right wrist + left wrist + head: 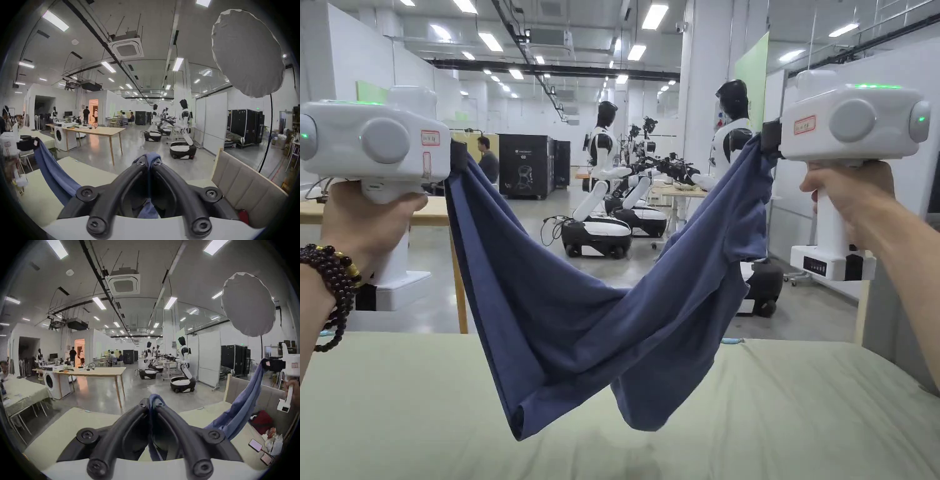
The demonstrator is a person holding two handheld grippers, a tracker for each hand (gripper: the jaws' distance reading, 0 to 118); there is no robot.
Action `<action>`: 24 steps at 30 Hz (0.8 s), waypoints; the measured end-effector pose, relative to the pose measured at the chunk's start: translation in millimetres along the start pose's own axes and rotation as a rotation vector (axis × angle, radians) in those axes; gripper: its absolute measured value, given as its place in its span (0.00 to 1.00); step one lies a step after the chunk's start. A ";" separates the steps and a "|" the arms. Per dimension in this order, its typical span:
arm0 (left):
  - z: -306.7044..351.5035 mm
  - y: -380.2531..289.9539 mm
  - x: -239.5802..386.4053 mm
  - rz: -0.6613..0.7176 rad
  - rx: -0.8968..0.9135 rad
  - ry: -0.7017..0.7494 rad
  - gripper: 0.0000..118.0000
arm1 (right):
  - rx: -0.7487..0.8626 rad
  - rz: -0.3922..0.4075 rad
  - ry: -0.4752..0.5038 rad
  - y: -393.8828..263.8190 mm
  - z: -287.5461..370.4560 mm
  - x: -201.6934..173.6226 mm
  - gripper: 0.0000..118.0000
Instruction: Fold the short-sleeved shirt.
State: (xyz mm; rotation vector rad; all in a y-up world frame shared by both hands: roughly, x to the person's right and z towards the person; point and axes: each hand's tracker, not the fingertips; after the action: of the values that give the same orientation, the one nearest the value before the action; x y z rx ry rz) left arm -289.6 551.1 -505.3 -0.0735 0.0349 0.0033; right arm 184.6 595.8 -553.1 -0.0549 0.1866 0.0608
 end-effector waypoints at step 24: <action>53.8 -190.7 4.6 0.036 -0.228 -0.120 0.00 | -0.146 -0.018 0.112 -190.5 63.7 40.4 0.03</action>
State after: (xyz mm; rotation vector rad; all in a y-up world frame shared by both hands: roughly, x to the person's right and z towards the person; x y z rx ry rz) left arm -282.2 364.9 -437.8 -0.3007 -0.0842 0.0477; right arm 248.3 412.0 -488.9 -0.2058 0.2935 0.0538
